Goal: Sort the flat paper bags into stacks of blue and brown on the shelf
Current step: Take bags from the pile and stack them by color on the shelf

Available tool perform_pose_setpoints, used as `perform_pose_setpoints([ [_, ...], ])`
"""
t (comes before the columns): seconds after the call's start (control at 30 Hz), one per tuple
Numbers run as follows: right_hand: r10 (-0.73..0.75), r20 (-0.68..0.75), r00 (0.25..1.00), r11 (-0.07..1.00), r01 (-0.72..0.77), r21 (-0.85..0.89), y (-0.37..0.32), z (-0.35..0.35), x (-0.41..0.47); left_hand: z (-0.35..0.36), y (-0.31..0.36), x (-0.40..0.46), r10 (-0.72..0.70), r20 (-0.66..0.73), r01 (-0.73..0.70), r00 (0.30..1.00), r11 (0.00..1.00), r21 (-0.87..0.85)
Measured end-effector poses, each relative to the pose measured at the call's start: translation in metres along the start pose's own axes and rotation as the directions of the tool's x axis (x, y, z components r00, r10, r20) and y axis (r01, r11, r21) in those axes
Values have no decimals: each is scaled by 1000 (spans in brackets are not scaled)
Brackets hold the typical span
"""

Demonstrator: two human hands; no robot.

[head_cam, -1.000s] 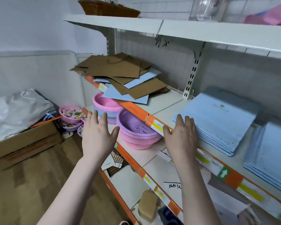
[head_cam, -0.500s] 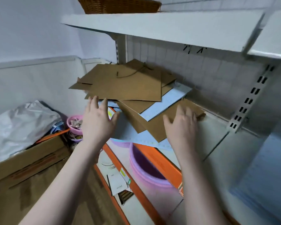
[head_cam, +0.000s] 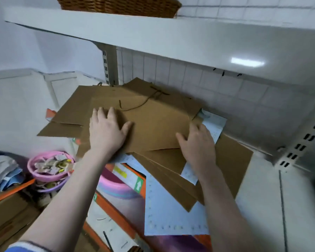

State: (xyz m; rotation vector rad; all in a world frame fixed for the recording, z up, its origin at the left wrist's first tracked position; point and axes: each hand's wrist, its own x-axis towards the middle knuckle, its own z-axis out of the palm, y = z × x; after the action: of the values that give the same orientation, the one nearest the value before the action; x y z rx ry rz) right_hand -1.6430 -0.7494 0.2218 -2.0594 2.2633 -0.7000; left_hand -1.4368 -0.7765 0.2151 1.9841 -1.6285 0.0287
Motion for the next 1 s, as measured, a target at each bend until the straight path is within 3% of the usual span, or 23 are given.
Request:
perform_pose_setpoints([
  [0.17,98,79,992,993,-92,-77,-27,10,18,12,-15,37,-8,69,8,998,1000,1],
  [0.43,228,11,974,959,-222,-178,-38,10,19,11,-39,62,-157,47,160,986,985,-68],
  [0.67,292,-108,950,952,-279,125,-38,5,20,-8,-43,62,-147,-60,132,987,971,-200],
  [0.77,298,-130,946,947,-276,166,-37,-1,17,-19,-45,61,-145,-67,116,987,938,-326],
  [1.0,265,-227,937,950,-213,229,-17,-18,9,-37,-33,36,-94,-3,87,996,928,-362],
])
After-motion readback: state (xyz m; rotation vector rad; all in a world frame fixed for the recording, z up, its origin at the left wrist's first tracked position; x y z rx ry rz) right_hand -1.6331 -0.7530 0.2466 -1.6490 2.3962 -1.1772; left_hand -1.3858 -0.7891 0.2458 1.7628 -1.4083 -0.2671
